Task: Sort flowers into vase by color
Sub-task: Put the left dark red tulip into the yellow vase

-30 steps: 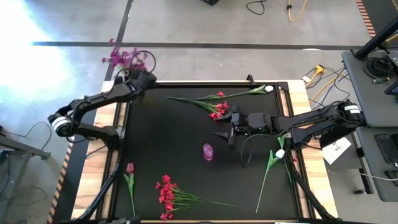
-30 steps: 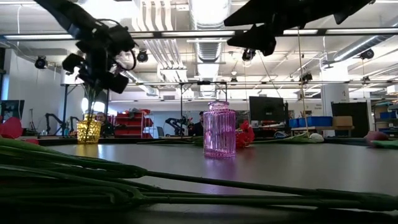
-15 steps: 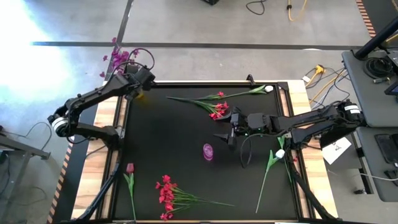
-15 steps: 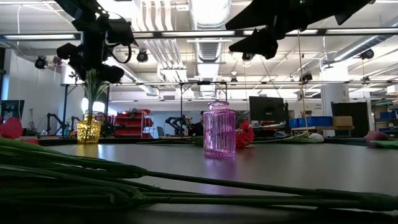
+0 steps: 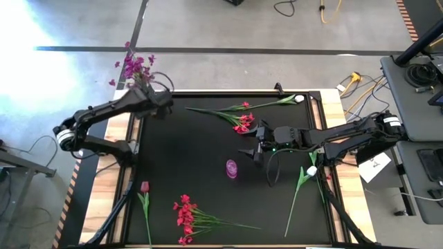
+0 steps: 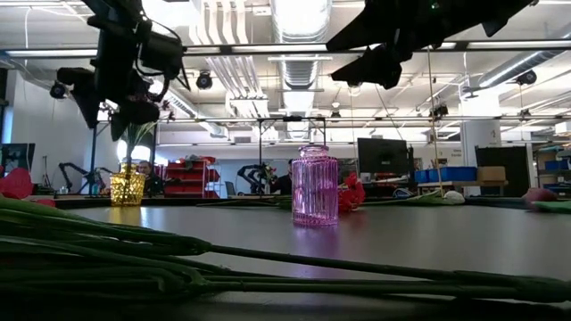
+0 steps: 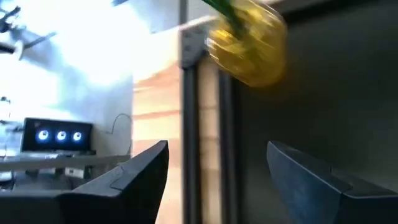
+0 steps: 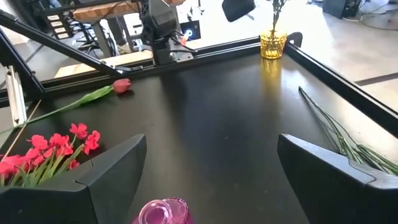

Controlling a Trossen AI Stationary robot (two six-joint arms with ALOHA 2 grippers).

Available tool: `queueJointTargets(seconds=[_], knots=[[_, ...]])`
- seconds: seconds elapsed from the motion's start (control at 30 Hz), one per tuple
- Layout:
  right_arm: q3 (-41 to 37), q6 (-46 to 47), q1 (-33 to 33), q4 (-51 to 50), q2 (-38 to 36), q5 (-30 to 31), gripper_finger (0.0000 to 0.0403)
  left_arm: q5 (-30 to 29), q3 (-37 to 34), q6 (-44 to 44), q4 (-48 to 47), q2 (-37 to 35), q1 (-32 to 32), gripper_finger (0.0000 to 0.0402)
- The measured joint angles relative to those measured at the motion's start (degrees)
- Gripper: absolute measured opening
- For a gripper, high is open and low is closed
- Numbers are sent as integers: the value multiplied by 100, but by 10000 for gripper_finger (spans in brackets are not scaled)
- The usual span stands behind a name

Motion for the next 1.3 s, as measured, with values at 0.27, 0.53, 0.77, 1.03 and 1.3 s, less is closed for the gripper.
queueJointTargets(seconds=[0.27,0.53,0.77,1.03,1.3], knots=[[0,-75,4,-2,0,155,354,1051,-619,-1527,-57,-44,-2533,256],[0,-178,26,-14,0,108,354,2514,-771,-4842,1036,464,-6357,256],[0,-240,26,41,0,106,354,4330,-297,-7074,1115,1820,-8165,256],[0,-220,26,42,0,108,354,4983,-7,-7615,1120,2516,-8427,247],[0,-201,26,37,0,103,352,5458,-573,-7951,1321,2459,-8406,164]])
